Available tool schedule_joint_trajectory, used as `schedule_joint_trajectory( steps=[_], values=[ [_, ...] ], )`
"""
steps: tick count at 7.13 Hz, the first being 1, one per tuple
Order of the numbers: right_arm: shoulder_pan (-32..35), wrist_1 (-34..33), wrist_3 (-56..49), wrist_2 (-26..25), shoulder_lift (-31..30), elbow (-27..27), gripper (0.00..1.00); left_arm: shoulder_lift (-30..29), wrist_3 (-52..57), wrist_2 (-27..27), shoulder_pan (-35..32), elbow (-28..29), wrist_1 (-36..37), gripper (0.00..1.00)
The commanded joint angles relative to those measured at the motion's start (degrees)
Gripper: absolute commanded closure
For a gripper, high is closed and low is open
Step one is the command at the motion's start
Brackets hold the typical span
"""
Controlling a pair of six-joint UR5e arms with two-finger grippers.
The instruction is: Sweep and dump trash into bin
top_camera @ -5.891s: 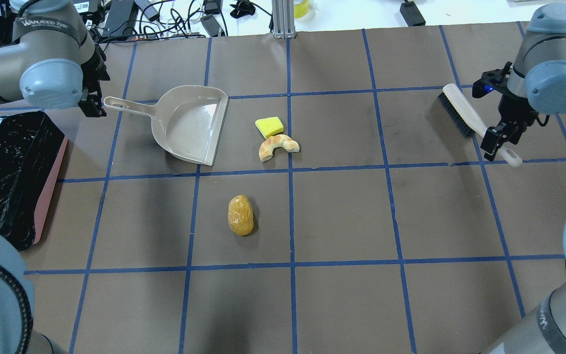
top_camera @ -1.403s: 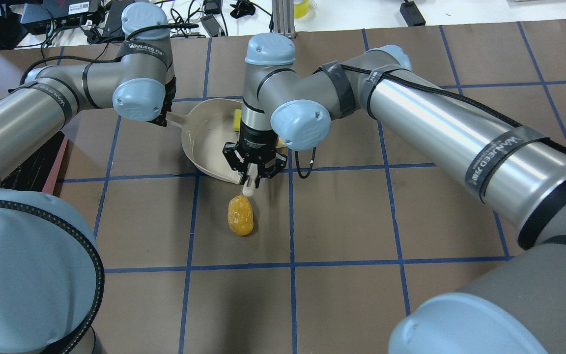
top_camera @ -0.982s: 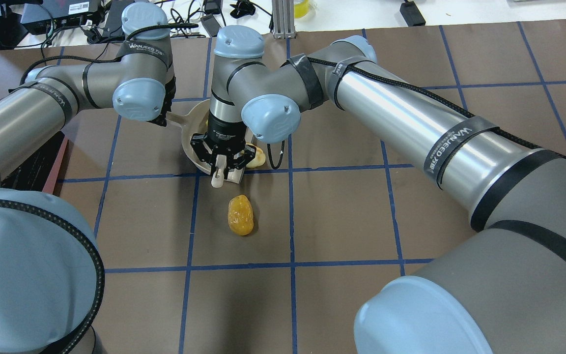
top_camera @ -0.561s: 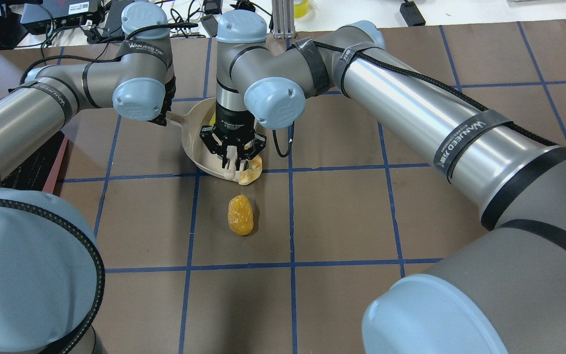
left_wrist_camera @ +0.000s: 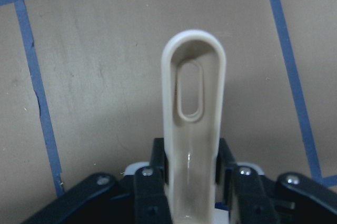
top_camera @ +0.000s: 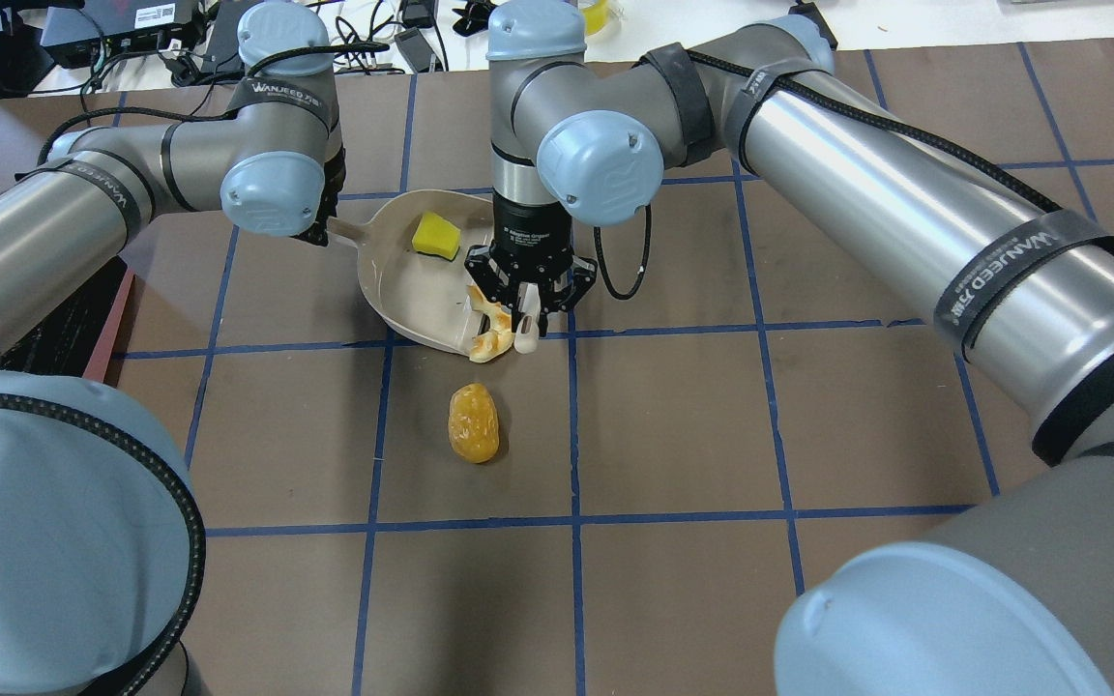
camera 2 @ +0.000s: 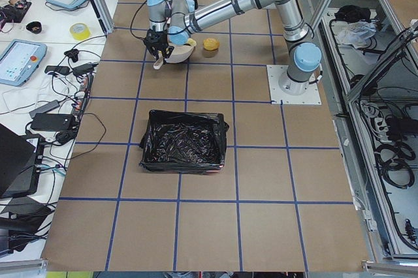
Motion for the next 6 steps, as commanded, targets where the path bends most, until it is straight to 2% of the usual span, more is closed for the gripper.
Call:
schedule_joint_trajectory(
  steps=[1, 3, 4, 6],
  values=[
    [0.6, -3.44, 3.59, 3.3, -0.4, 5.72, 1.0, 0.01, 0.0, -0.01, 0.0, -0.07, 0.02, 1.0],
    [1.82, -8.7, 2.98, 7.18, 0.47, 5.74, 1.0, 0.01, -0.08, -0.19, 0.18, -0.07, -0.07, 1.0],
    [3.13, -13.95, 3.15, 10.85, 2.22, 4.08, 1.0, 0.01, 0.61, -0.19, 0.18, 0.01, -0.07, 1.0],
    [3.41, -16.89, 0.79, 13.34, 3.37, 2.58, 1.0, 0.01, 0.7, -0.28, 0.18, -0.07, -0.07, 1.0]
  ],
)
